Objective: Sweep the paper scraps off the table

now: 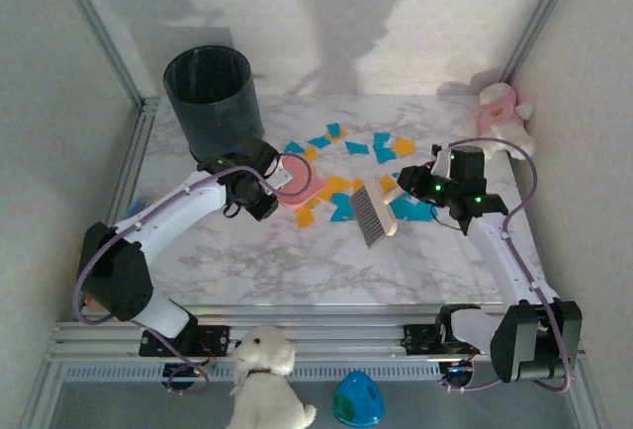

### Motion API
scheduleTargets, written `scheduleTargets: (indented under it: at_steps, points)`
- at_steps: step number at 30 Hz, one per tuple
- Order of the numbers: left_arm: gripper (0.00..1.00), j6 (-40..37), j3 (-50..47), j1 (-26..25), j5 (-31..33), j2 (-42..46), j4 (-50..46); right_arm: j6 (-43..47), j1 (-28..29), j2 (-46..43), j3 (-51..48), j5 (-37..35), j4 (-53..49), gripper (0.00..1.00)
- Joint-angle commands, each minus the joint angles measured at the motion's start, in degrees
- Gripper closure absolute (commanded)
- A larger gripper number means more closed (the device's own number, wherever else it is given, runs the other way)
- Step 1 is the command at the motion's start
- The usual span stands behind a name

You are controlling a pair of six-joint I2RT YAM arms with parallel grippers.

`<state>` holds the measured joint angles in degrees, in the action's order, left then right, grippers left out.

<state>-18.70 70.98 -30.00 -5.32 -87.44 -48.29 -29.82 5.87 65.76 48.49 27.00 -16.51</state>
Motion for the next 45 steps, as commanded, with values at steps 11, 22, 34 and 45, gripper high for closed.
scheduleTargets:
  at_steps: [11, 22, 34, 45]
  points:
    - [1.00, 4.2, -3.2, -0.1, 2.7, 10.2, -0.2, -7.2, 5.0, 12.8, 4.3, 3.7, 15.1, 1.00]
    - [1.00, 4.6, -4.7, -0.1, 4.5, 13.0, 0.5, -9.9, 14.2, 27.4, 13.0, 3.6, 21.9, 1.00]
    - [1.00, 5.1, -5.0, -0.1, 3.1, 11.6, 0.0, -7.6, 17.7, 35.4, 17.2, -1.1, 16.0, 1.00]
    - [1.00, 4.8, -4.9, -1.2, -1.0, 9.7, 0.0, 2.7, 17.6, 24.9, 11.3, -16.6, 1.4, 1.00]
